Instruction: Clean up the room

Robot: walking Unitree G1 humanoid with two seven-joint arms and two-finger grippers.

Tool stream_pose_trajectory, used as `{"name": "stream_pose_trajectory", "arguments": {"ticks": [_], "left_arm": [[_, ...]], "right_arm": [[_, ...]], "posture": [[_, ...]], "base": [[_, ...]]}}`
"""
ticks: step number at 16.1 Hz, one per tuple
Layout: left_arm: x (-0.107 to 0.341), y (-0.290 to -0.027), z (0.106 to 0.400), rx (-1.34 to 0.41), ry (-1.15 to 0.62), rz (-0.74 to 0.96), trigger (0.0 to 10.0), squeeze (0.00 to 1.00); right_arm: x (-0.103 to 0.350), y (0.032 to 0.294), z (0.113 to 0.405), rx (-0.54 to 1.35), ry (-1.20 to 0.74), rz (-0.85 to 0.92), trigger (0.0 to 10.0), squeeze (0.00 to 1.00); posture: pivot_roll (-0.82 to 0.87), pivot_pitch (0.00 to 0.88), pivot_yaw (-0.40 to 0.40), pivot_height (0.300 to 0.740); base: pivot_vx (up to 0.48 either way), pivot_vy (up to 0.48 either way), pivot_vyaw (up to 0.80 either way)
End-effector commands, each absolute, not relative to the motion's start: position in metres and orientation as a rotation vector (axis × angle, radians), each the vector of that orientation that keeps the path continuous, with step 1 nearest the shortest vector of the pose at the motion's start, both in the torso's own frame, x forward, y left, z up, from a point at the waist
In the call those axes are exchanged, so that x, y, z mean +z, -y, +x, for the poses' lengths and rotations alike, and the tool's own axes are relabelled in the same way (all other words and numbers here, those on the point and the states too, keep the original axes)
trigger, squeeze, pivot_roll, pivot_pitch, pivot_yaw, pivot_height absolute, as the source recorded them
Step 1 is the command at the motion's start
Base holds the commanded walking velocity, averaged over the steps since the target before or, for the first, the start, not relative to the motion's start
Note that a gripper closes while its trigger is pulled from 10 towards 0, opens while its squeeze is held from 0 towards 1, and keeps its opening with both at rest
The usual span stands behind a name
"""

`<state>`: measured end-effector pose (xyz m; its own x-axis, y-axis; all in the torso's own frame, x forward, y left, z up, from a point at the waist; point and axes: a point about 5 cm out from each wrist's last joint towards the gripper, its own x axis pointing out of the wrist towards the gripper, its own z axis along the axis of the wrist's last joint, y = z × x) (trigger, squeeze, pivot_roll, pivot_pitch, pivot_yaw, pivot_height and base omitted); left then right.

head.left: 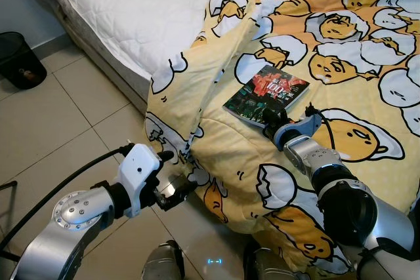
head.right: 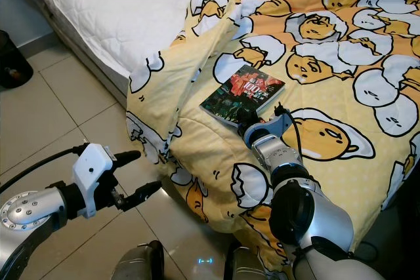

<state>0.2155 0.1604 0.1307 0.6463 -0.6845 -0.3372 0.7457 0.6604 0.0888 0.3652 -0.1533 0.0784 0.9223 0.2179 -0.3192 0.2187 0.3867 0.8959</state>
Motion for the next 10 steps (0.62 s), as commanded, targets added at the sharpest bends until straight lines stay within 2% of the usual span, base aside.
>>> {"name": "stream_pose_trajectory", "arguments": {"ticks": [1,4,9,10], "left_arm": [[0.127,-0.162,0.214,-0.827,-0.305,0.225,10.0,0.73],[0.127,-0.158,0.220,-0.808,-0.281,0.213,10.0,0.73],[0.124,-0.151,0.234,-0.651,-0.191,0.146,10.0,0.73],[0.121,-0.151,0.240,-0.584,-0.174,0.152,10.0,0.72]], "right_arm": [[0.081,0.152,0.367,-0.002,-0.412,1.193,0.0,0.00],[0.083,0.162,0.367,0.004,-0.384,1.148,0.0,0.00],[0.110,0.200,0.369,0.046,-0.183,0.928,0.0,0.00],[0.123,0.206,0.361,0.065,-0.121,0.815,0.0,0.00]], "posture": [[0.22,0.190,0.048,0.740],[0.20,0.146,0.038,0.740],[0.10,0.034,0.046,0.740],[0.06,0.005,0.057,0.740]], "base": [[0.000,0.000,0.00],[0.000,0.000,0.00],[0.000,0.000,0.00],[0.000,0.000,0.00]]}}
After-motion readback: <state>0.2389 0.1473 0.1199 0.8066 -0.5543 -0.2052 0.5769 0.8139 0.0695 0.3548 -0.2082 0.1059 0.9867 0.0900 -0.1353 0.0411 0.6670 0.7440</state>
